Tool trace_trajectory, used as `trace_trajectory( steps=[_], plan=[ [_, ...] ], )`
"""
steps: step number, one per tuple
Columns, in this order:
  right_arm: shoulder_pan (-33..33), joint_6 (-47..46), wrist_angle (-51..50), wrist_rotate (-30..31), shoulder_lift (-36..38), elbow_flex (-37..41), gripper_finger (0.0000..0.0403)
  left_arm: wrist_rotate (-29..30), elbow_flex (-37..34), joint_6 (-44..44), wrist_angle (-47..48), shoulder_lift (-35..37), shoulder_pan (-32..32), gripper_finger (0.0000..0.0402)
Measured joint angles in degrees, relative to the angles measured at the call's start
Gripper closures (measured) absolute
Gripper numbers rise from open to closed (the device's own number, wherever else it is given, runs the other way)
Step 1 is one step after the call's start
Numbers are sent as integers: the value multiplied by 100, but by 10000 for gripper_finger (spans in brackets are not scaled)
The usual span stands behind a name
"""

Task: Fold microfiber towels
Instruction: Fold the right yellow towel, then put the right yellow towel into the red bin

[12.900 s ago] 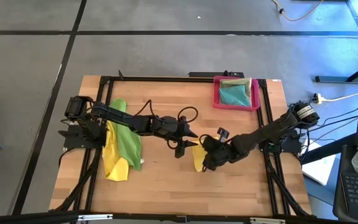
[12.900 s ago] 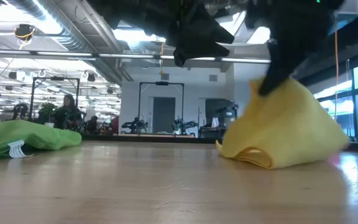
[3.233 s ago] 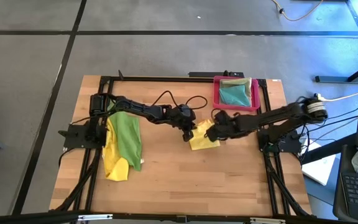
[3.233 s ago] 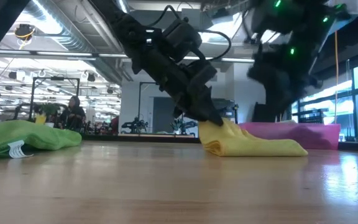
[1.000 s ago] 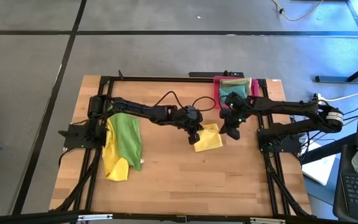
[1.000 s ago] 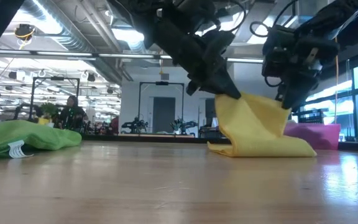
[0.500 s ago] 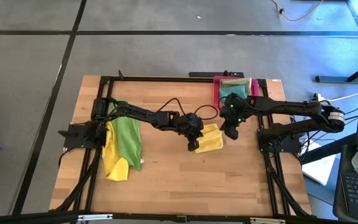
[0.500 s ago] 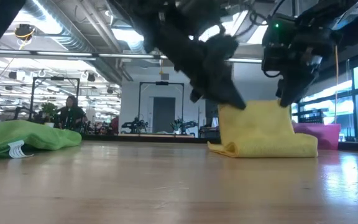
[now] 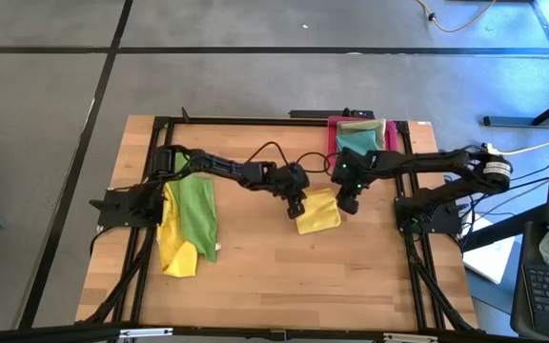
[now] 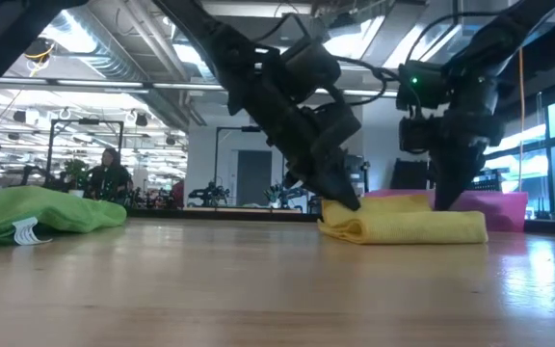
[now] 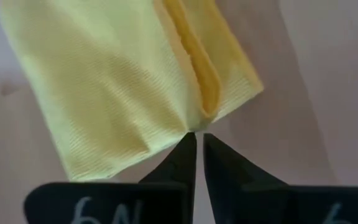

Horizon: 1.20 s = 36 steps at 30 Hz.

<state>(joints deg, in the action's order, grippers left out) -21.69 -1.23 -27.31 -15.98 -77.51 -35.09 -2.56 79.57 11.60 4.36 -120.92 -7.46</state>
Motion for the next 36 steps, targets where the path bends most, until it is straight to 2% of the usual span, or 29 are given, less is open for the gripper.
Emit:
trace_trajectory(
  steps=[6, 11, 14, 19, 24, 30, 36],
  plan=[
    [0, -16, 447, 159, -151, -9, 390, -146, 0, -94, -5, 0, -50, 401],
    [0, -475, 248, 158, -86, -11, 386, -145, 0, -123, 83, 0, -29, 393],
    [0, -791, -126, 153, 60, -11, 368, -154, 0, -149, 80, 0, 0, 372],
    [0, -923, -467, 108, 580, -11, 323, -379, 2, -143, 80, 2, -48, 315],
    [0, -1545, -472, 0, 1193, -11, 280, 37, 2, 13, 119, 39, -176, 270],
    [131, -2623, -469, -324, 1560, -11, 239, 136, 43, 183, 290, 121, -318, 264],
    [410, -3851, -494, -219, 1229, -20, 214, 161, 333, 185, 1248, 521, -295, 264]
  ],
)
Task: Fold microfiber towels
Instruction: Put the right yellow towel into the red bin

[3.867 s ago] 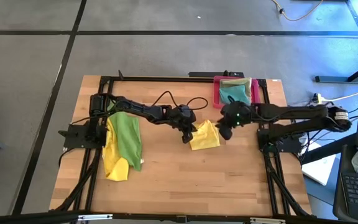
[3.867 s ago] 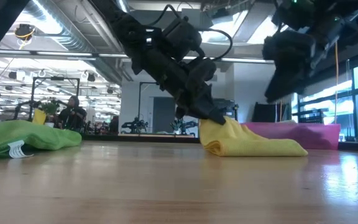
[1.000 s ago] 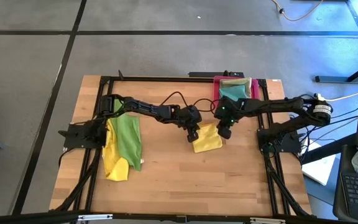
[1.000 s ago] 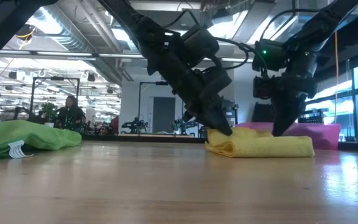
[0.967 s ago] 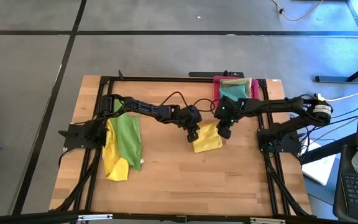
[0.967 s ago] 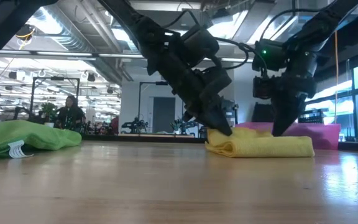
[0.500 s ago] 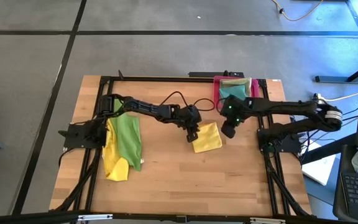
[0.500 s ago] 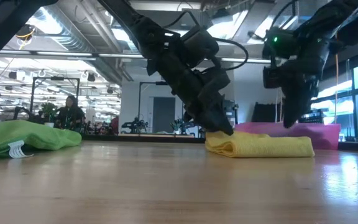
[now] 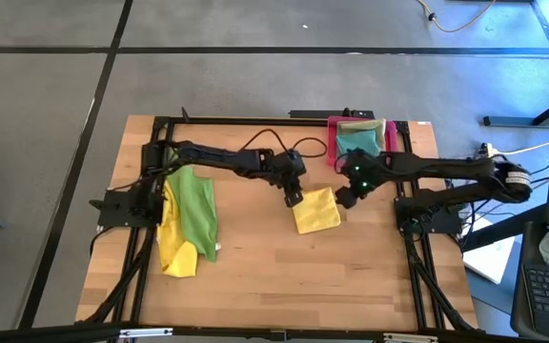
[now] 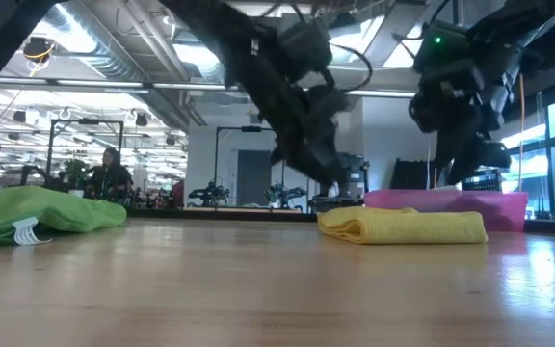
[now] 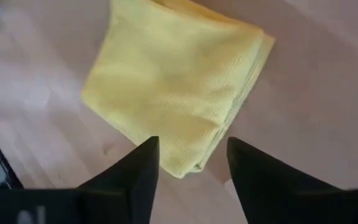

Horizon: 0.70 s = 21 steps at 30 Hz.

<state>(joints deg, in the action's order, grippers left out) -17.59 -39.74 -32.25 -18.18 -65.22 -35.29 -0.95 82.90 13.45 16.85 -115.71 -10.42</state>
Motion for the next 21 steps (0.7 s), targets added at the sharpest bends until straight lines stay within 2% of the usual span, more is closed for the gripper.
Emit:
trace_trajectory(
  steps=[7, 12, 16, 21],
  plan=[
    [-10, -492, 222, 55, -1090, 2, 162, 34, 83, -38, 532, 790, 17, 266],
    [-110, -668, 905, -76, -1867, -6, 128, 35, 84, -52, 964, 1414, 64, 266],
    [-106, -872, 1324, -117, -2137, -24, 123, 43, 84, -50, 1380, 1823, 109, 266],
    [-180, -536, 1601, -179, -2258, -16, 131, 225, 80, -25, 2000, 2211, 202, 266]
  ],
)
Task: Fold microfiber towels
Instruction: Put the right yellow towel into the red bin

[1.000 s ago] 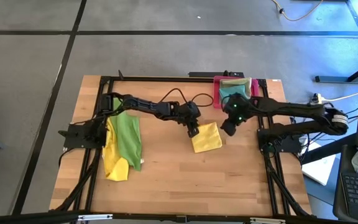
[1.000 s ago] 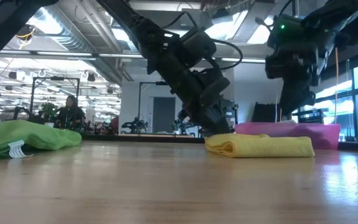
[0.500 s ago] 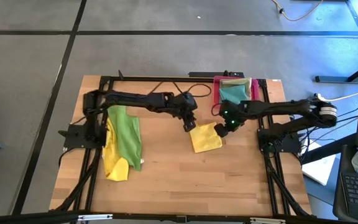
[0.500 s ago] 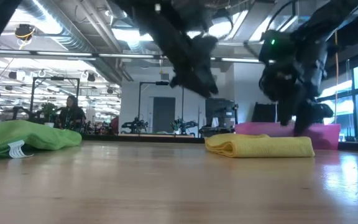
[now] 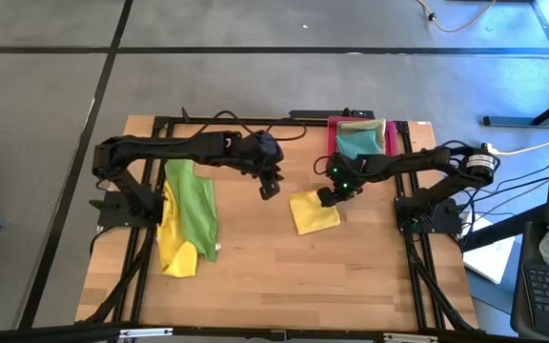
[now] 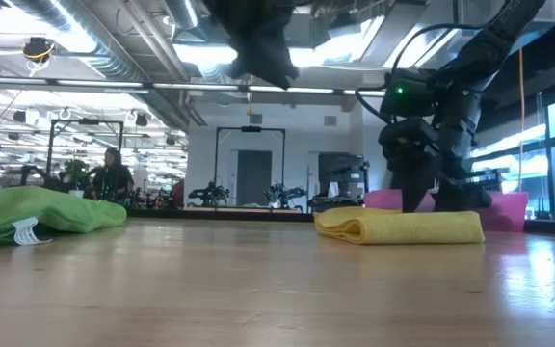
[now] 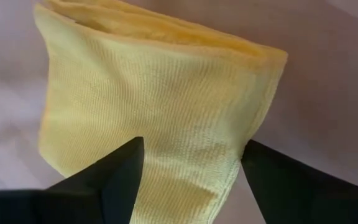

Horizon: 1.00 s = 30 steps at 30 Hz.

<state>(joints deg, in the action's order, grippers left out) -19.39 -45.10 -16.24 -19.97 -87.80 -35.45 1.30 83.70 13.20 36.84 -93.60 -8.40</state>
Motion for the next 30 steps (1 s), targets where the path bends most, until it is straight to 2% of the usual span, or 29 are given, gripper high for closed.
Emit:
trace_trajectory(
  steps=[6, 16, 21, 26, 30],
  plan=[
    [-84, 344, 169, 43, -45, 67, 158, 213, -2, 168, 176, 192, 172, 266],
    [-119, -1, 1919, -215, 30, 985, 196, 473, -7, 818, 205, 214, 524, 266],
    [-131, -11, 2232, 7, 0, 1017, 197, 570, -7, 1086, 218, 214, 615, 266],
    [-116, 376, 2465, 73, -154, 1015, 200, 571, -7, 1416, 216, 214, 693, 266],
    [10, 737, 2613, 327, -208, 1013, 240, 571, -7, 1637, 216, 214, 771, 266]
  ],
)
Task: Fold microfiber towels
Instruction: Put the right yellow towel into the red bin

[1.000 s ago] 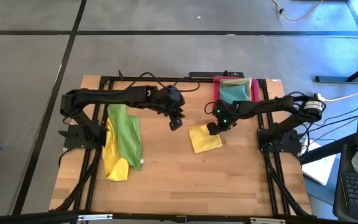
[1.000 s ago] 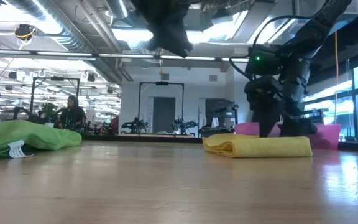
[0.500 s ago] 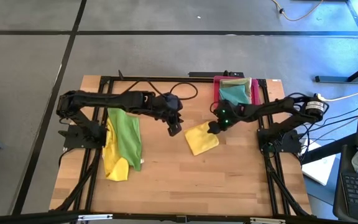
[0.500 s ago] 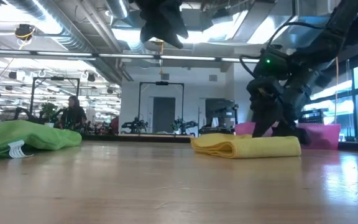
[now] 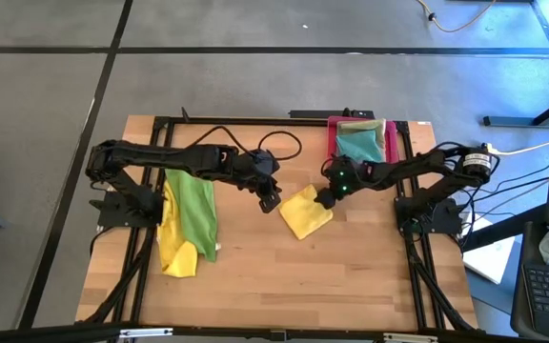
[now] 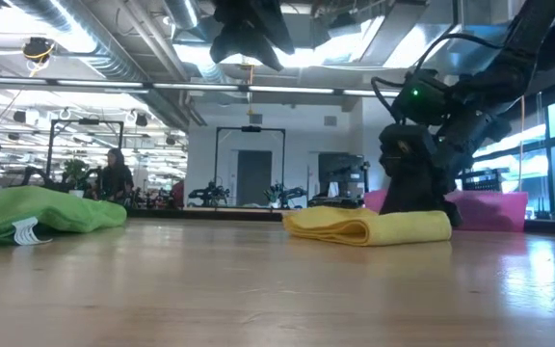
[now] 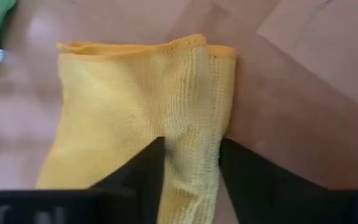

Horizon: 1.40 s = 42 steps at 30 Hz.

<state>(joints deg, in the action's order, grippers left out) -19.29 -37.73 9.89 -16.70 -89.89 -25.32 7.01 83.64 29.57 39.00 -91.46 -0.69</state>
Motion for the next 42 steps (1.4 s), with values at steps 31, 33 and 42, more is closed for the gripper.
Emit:
trace_trajectory(
  steps=[31, 33, 42],
  plan=[
    [49, 2161, -3875, 995, 692, -2852, 401, 445, 0, -804, 510, 28, -43, 266],
    [-142, 2322, -4272, 1136, 697, -3158, 401, 451, 0, -895, 510, 28, -42, 266],
    [-1213, 3020, -5346, 1482, 696, -4314, 402, 614, 0, -1220, 496, 28, -42, 266]
  ],
)
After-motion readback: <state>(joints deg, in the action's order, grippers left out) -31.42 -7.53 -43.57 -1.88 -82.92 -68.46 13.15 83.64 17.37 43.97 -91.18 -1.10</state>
